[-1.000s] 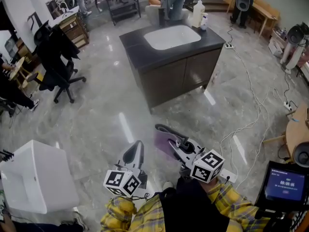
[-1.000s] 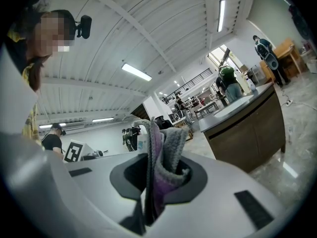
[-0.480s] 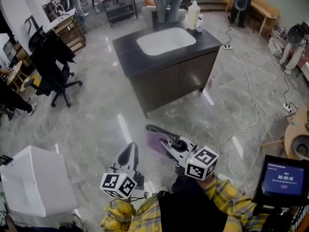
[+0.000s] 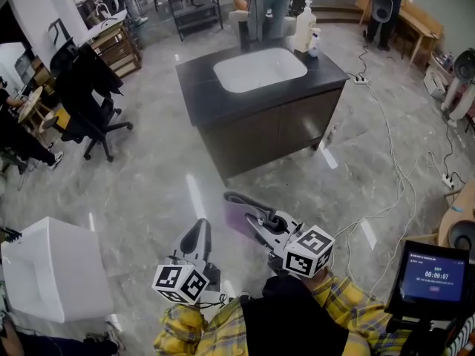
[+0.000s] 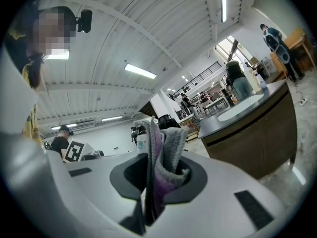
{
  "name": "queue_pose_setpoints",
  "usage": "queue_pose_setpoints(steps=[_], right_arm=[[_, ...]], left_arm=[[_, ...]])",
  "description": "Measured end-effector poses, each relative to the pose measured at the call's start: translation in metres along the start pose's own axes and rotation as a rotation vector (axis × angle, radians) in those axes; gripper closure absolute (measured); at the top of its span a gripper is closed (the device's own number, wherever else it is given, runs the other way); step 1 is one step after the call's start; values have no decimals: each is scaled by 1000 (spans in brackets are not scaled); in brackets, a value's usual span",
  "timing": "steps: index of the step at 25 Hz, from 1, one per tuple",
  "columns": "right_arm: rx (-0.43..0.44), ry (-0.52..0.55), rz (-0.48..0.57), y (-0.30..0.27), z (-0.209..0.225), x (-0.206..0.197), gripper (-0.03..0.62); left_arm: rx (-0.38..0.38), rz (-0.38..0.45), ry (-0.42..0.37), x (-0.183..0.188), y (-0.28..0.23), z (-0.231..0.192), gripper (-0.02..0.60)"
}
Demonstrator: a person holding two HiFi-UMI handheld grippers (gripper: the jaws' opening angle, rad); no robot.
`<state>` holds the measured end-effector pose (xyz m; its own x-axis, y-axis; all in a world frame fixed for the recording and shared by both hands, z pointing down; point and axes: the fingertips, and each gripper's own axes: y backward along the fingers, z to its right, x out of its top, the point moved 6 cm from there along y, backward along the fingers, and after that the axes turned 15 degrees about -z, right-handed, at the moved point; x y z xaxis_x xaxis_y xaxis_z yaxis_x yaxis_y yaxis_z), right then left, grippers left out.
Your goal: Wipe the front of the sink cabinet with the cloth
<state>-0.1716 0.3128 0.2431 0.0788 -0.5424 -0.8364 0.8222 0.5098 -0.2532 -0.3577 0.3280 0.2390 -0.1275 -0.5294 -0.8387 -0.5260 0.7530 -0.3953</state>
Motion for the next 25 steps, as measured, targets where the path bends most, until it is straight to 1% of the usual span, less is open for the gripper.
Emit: queue_pose_setpoints(steps=[6,10,14,20,25], right_arm=[[37,13,-14,9,41,14,551],[55,16,-21,12,46,16,551],[70,8,-18,2,71,18,551],[82,-10,-31,-7,66,23,551],[68,-3,-48,-29,69,28,551]], left_arm=[[40,20,14,5,-36,13,574],[63,31,18,5,-37,20,574],[80,29,30,0,-55,14,574],[108,32,44,10,-44,7,574],[97,23,53,19,-56,-19,574]])
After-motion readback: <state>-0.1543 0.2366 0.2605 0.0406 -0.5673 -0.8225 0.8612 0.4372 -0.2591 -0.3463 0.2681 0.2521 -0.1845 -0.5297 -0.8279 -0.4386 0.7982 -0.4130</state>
